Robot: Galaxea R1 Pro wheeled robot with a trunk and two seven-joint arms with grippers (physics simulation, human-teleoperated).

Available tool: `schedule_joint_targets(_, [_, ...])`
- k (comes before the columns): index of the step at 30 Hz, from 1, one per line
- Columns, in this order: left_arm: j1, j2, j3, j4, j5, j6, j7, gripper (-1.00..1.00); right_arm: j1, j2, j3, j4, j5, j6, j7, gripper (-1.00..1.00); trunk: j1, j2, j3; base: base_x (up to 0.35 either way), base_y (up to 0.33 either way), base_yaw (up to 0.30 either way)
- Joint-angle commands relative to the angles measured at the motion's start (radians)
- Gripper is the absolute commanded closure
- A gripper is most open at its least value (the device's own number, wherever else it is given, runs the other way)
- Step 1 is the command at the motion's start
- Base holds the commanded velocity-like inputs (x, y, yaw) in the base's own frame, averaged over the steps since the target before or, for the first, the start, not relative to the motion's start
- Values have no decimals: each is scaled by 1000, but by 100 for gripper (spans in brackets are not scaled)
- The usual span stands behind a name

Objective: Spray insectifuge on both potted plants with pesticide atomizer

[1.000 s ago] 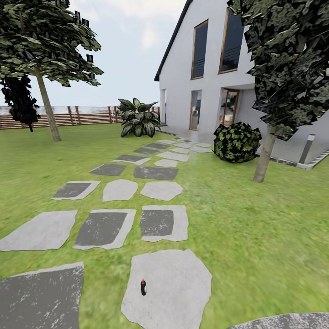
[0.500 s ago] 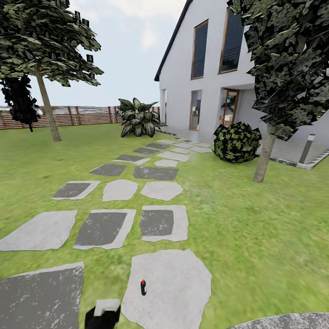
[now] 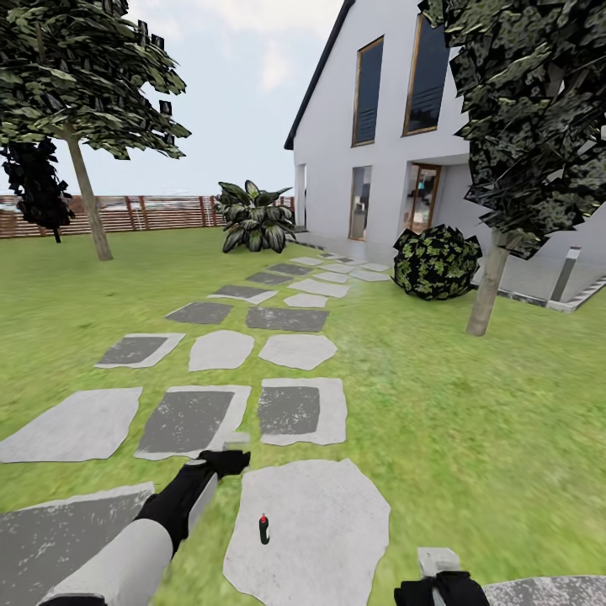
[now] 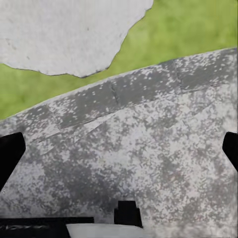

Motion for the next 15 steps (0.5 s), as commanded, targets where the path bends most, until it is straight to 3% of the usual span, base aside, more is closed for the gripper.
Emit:
schedule_joint_targets(1, [-9,0,0,-2,-2,24,0,-100,-11,0,-1,-6,-1,41,0,-100,0,-1,-2,0,0,0])
schedule_joint_targets(3, [-29,-2,-1,-2,-3,64,-5,-100,-34,1,0,-18,-2,154,1,-100,0,-1,-2,0,0,0])
schedule_joint_targets(6, [-35,-2,-1,-2,-2,61,-7,-100,-40,1,0,-21,-3,189,1,-100,0,-1,-2,0,0,0])
schedule_joint_targets(9, [-37,-1,-1,2,-2,-6,-8,-100,-43,1,0,-23,-4,205,2,-100,0,-1,-2,0,0,0])
schedule_joint_targets(10, [-38,0,-1,5,-1,-72,-8,-100,-44,2,0,-23,-4,209,2,-100,0,-1,-2,0,0,0])
schedule_joint_targets(12, [-38,1,-1,13,1,-139,-8,-100,-44,4,3,-23,-4,211,2,-100,0,-1,-2,0,0,0])
schedule_joint_targets(15, [-38,1,-3,19,-1,-169,-8,-100,-44,5,4,-23,-3,212,1,-100,0,-1,-2,0,0,0])
